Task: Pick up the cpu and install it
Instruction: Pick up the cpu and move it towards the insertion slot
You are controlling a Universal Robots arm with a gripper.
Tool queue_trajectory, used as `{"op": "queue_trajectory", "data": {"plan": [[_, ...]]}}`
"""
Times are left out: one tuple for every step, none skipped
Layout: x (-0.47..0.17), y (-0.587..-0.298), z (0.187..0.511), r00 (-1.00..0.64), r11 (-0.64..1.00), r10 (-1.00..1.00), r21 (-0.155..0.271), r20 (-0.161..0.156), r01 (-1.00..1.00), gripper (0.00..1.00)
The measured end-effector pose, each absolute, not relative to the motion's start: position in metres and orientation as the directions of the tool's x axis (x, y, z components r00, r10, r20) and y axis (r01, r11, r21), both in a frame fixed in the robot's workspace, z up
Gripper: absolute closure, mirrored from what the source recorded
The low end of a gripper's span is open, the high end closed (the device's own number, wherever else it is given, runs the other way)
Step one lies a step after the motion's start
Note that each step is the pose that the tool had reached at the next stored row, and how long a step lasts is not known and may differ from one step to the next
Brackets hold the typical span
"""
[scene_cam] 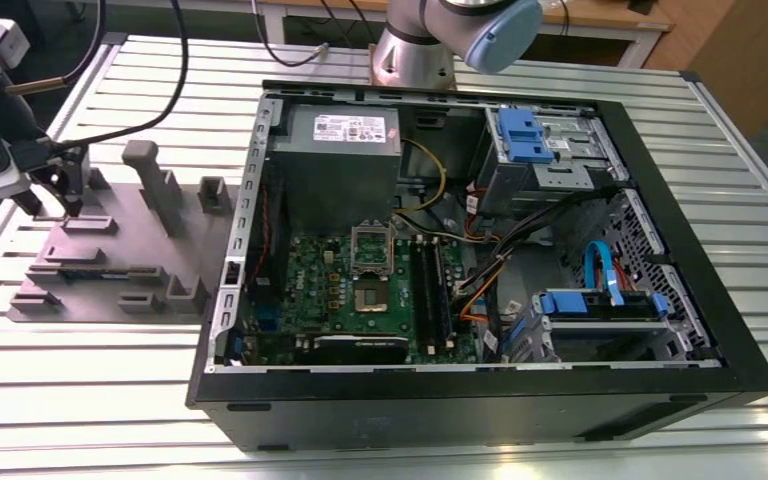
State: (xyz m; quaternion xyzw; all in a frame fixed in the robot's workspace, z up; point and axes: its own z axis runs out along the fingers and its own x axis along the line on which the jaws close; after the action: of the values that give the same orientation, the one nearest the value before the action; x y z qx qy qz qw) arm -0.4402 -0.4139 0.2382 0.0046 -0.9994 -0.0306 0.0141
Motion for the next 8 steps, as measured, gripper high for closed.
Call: {"op": "queue_trajectory", "data": {"plan": [[-0.4402,-0.4140,0.2384,-1.000,0.998,-0.010,0.061,0.028,-0.008,0.53],[-0.4402,-0.4140,0.2387,-1.000,0.998,-0.010,0.061,0.028,-0.008,0.53],[-0.4402,-0.4140,0.2389,-1.000,0.998,-0.010,0.061,0.028,-0.008,0.53],[-0.4402,-0.4140,0.2389,-1.000,0.998,-0.010,0.061,0.028,-0.008,0.53],[-0.4402,-0.4140,0.2391,-1.000,0.998,-0.010,0.061,0.028,-0.008,0.53],[-0.4402,-0.4140,0.2392,-1.000,0.998,-0.010,0.061,0.028,-0.008,0.53],[-0.4402,-0.4140,0.2394,-1.000,0.998,-0.010,0.061,0.028,-0.008,0.53],[-0.4402,-0.4140,0.2396,-1.000,0.998,-0.010,0.061,0.028,-0.008,0.53]]}}
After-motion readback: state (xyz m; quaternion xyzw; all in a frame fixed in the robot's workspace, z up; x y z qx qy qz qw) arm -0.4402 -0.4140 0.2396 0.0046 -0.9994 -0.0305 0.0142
